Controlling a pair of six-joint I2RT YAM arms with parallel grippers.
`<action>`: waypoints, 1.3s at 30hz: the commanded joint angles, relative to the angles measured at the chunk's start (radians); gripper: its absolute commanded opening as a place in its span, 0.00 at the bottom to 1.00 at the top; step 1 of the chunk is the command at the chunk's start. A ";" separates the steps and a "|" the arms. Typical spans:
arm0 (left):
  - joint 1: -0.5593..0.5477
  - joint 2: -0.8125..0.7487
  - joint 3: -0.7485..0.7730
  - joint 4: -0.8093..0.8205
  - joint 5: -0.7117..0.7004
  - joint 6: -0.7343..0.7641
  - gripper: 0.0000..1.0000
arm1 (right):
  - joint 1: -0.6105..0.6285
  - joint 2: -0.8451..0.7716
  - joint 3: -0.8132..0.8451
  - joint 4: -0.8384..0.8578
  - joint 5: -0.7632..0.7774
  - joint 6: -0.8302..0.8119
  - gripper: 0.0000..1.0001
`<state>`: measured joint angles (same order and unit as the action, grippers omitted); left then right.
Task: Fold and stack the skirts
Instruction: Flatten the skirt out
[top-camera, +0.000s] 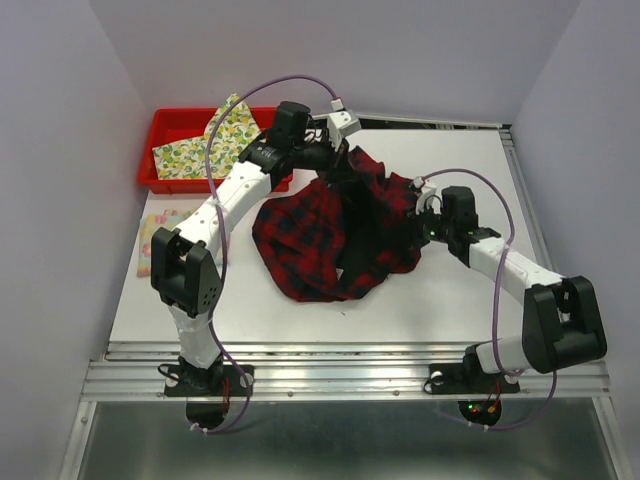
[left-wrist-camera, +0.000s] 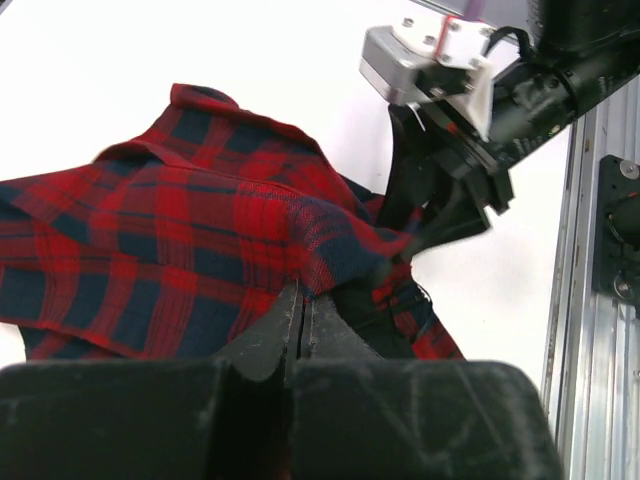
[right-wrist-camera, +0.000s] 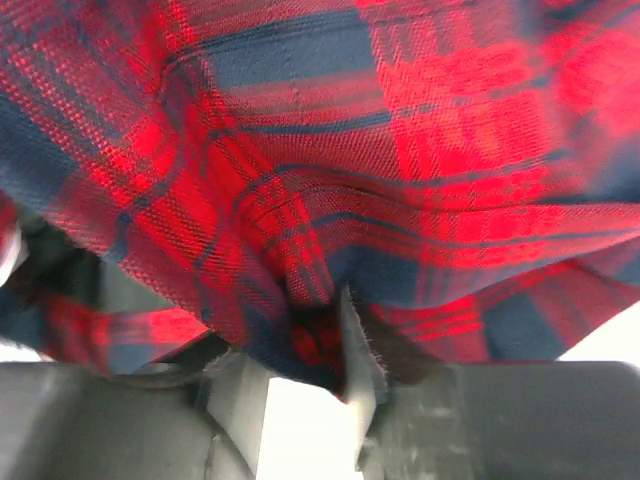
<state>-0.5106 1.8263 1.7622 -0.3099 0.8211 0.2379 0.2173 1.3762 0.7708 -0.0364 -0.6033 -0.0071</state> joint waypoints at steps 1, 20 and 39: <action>0.014 -0.027 0.072 -0.003 -0.022 0.020 0.00 | -0.004 -0.037 0.076 0.050 0.184 -0.008 0.16; -0.035 -0.064 0.043 -0.130 -0.612 0.264 0.11 | -0.004 0.079 0.356 -0.378 0.507 -0.013 0.11; -0.034 0.067 0.029 -0.205 -0.666 0.273 0.53 | -0.004 0.119 0.260 -0.500 0.482 -0.034 0.72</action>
<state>-0.5419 1.8793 1.7199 -0.4885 0.1387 0.4915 0.2169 1.5162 1.0660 -0.5125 -0.1295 -0.0303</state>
